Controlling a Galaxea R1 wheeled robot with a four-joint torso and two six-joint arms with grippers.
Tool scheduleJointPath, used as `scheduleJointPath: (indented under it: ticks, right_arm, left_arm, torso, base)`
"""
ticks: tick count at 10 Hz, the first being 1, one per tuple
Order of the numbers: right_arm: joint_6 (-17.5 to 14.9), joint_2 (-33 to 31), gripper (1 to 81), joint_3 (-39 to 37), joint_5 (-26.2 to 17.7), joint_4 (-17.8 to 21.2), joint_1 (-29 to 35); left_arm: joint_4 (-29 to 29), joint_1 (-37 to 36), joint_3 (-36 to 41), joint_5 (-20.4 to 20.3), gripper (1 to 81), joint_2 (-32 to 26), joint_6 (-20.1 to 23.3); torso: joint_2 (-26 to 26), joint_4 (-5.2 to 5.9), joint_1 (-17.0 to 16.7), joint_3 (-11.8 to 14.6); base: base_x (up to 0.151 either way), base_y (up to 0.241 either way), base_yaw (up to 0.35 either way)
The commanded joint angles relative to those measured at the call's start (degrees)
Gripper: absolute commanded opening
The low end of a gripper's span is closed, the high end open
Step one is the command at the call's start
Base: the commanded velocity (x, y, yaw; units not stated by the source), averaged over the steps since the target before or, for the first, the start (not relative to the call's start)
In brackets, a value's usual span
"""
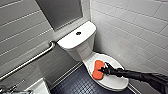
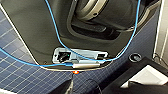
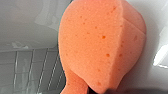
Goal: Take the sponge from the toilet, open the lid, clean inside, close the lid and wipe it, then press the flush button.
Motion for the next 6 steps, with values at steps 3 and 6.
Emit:
scheduleJointPath:
  ticks: [3, 6]
  right_arm:
    - [0.0, -2.8, 1.0, 9.3, 3.7, -6.7, -1.0]
    - [0.3, -11.0, 1.0, 12.7, 3.8, -6.6, -5.4]
  left_arm:
    - [0.5, 2.4, 0.4, 1.2, 81.1, -0.7, -0.1]
    - [0.6, 2.4, 0.4, 1.1, 81.1, -0.7, -0.1]
  torso:
    - [0.0, 0.00, 0.0, 0.0]
    - [0.0, 0.00, 0.0, 0.0]
  base:
    - [0.000, 0.000, 0.000]
    - [0.000, 0.000, 0.000]
